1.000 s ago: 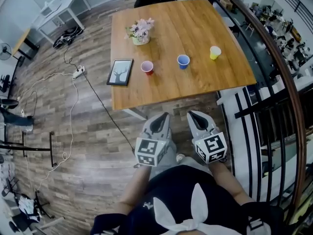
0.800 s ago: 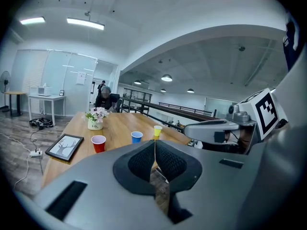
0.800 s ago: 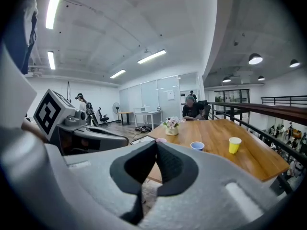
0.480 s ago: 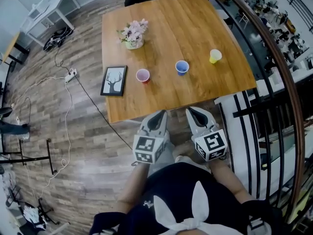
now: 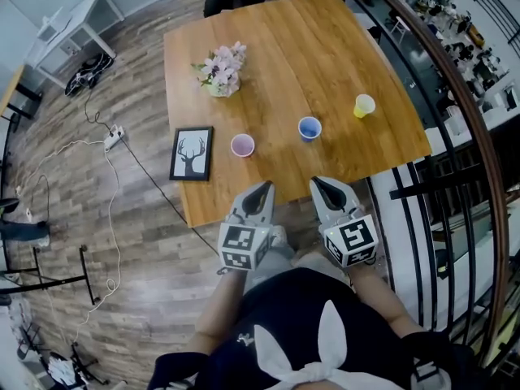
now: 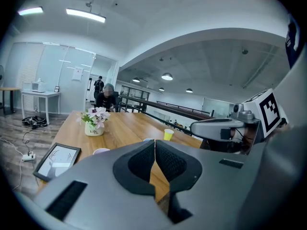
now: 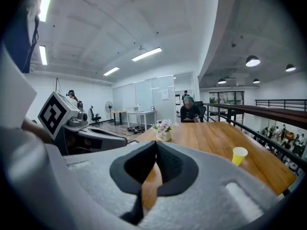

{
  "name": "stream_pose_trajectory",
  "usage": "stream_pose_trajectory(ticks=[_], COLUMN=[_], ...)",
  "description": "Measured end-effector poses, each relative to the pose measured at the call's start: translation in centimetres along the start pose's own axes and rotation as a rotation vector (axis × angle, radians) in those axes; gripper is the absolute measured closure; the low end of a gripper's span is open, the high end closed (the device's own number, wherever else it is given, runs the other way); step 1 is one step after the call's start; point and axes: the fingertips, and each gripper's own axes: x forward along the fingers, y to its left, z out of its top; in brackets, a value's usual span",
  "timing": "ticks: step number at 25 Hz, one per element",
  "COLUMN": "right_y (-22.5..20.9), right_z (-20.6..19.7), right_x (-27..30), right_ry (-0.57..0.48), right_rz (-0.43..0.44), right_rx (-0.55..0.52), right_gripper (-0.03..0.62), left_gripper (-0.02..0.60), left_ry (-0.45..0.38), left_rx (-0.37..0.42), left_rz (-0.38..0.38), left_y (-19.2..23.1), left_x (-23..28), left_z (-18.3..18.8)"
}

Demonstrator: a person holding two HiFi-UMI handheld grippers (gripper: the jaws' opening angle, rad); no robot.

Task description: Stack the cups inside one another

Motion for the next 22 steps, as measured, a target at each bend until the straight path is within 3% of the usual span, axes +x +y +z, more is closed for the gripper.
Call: stream_pose_trajectory(ticks=[11,22], right_y=[-2.4,-9.2], right_z=[0.2,2.0], right_x=[3.7,6.1], right_ry=[0.022,0.045], right_rz=[-0.034,-0.001], right_rx=[0.008,-0.026], right_gripper=[0.594,0.594], left_gripper=[0.561,0.561], left_ry=[0.019,0.003], left_rx=[-0.012,-0.038], left_rz=[-0.012,0.037], left_y=[3.5,3.7], left_x=[3.3,8.1], left_z=[0.7,3.9])
